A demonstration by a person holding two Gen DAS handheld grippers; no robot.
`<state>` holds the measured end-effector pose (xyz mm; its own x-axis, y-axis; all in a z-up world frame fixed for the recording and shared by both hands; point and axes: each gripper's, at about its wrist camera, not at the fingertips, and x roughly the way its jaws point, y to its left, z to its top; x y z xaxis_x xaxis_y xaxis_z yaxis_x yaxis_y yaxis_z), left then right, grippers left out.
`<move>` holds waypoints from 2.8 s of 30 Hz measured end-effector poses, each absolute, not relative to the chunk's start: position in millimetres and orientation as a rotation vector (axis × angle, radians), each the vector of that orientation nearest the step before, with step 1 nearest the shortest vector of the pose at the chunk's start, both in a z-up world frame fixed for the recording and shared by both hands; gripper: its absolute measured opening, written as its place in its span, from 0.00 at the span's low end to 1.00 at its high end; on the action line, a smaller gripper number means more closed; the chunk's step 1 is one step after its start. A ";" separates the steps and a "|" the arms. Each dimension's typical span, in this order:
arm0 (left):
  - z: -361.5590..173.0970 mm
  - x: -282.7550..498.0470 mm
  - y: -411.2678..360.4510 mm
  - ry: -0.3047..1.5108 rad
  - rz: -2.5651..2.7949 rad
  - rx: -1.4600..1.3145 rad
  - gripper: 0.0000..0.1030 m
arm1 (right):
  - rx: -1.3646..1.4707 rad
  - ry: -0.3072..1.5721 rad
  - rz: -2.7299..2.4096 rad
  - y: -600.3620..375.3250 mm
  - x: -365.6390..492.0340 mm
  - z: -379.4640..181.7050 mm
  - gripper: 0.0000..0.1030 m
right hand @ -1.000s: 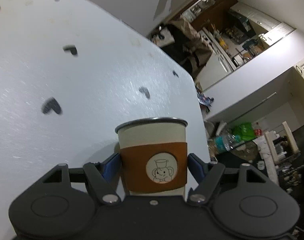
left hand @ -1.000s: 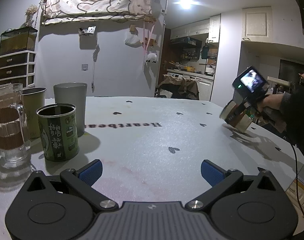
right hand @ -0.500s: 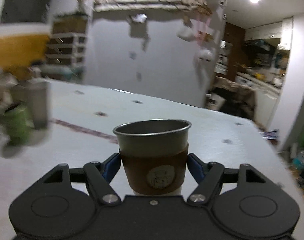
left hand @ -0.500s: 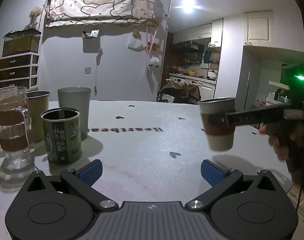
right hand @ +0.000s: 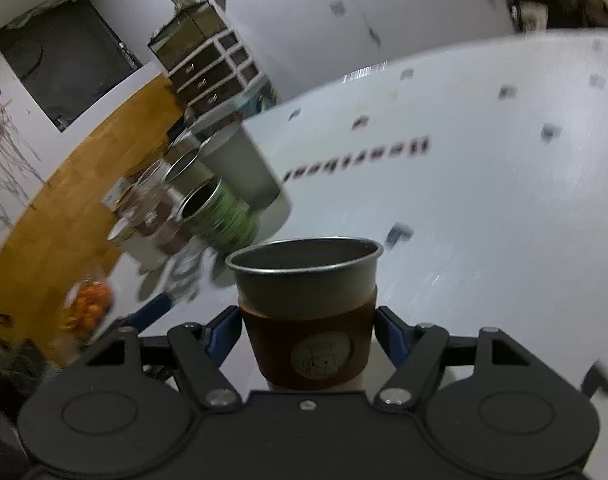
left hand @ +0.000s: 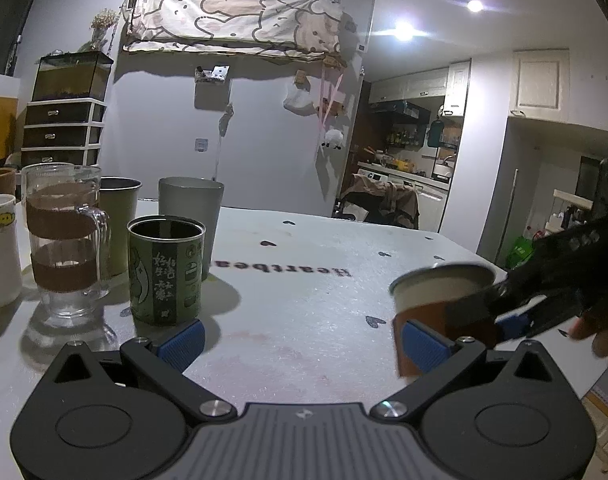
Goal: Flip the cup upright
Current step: 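Lift and rotate the brown-sleeved cup upright with the right tool, then grasp the cup with the left tool while the right tool releases it, then carry the cup with the left tool and set it beside the green tin cup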
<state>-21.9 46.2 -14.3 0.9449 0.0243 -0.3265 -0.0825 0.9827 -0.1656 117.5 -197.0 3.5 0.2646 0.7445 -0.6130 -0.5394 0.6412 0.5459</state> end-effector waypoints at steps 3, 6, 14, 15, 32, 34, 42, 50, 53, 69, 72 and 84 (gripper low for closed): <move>-13.2 -22.3 49.6 0.331 0.033 -0.188 1.00 | 0.277 0.964 0.875 -188.4 114.2 -6.4 0.71; -8.8 -18.7 62.7 0.350 -0.009 -0.256 1.00 | 0.291 0.963 0.885 -183.6 112.1 -12.8 0.71; -30.1 10.7 101.6 0.604 -0.175 -0.670 0.96 | 0.294 0.895 0.885 -174.7 96.6 -29.0 0.72; -32.6 13.8 101.4 0.626 -0.191 -0.689 0.96 | 0.293 0.884 0.882 -176.7 93.9 -29.1 0.72; -35.7 71.9 73.8 0.767 -0.144 -0.891 0.96 | 0.256 0.732 0.858 -218.9 44.2 -31.3 0.52; -36.0 78.0 73.3 0.775 -0.134 -0.899 0.95 | 0.264 0.738 0.871 -218.4 44.1 -33.6 0.52; -39.4 84.3 67.4 0.779 -0.112 -0.851 0.80 | 0.252 0.731 0.874 -217.5 41.7 -33.2 0.51; -13.6 65.8 55.7 0.623 -0.086 -0.609 0.80 | 0.254 0.716 0.875 -216.9 41.4 -31.9 0.50; 2.1 60.5 47.5 0.535 -0.038 -0.456 0.80 | 0.263 0.698 0.869 -219.6 41.4 -30.5 0.50; 19.0 120.8 50.8 0.298 0.294 -0.009 0.80 | 0.198 0.661 0.788 -216.3 42.2 -27.1 0.55; 17.3 125.5 50.5 0.277 0.306 0.034 0.80 | 0.192 0.659 0.785 -215.2 41.8 -27.1 0.55; 17.9 125.8 48.9 0.258 0.293 0.057 1.00 | 0.165 0.634 0.779 -211.2 38.2 -20.9 0.56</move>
